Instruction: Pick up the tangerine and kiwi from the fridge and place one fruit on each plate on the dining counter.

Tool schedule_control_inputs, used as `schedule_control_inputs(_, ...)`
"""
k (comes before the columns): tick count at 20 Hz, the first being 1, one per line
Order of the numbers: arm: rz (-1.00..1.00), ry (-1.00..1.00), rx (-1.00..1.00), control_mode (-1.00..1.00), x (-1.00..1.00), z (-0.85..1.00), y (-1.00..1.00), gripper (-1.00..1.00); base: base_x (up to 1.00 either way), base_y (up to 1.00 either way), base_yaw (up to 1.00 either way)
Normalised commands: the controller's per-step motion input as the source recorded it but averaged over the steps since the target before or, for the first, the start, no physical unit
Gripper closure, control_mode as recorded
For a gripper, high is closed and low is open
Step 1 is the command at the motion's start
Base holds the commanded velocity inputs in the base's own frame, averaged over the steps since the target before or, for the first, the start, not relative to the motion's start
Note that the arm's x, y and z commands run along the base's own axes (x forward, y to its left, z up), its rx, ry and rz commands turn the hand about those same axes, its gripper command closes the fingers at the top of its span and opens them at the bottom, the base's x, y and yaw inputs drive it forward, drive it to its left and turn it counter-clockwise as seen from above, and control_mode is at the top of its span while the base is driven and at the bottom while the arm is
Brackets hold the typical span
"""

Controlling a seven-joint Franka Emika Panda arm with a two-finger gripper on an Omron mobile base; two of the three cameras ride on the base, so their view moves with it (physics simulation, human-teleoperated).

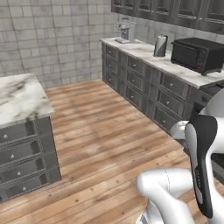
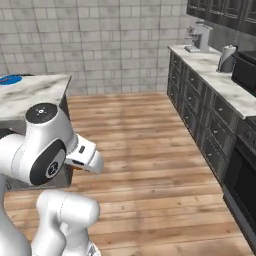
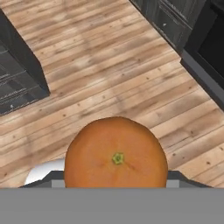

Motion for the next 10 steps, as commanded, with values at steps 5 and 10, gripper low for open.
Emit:
schedule_control_inputs(5,0.00,0.00,0.00,1.00,0.00,0.00,0.00,1.00,1.00,-0.05,0.15)
schedule_control_inputs(10,0.00,0.00,0.00,1.00,0.00,0.00,0.00,1.00,1.00,-0.12,0.52)
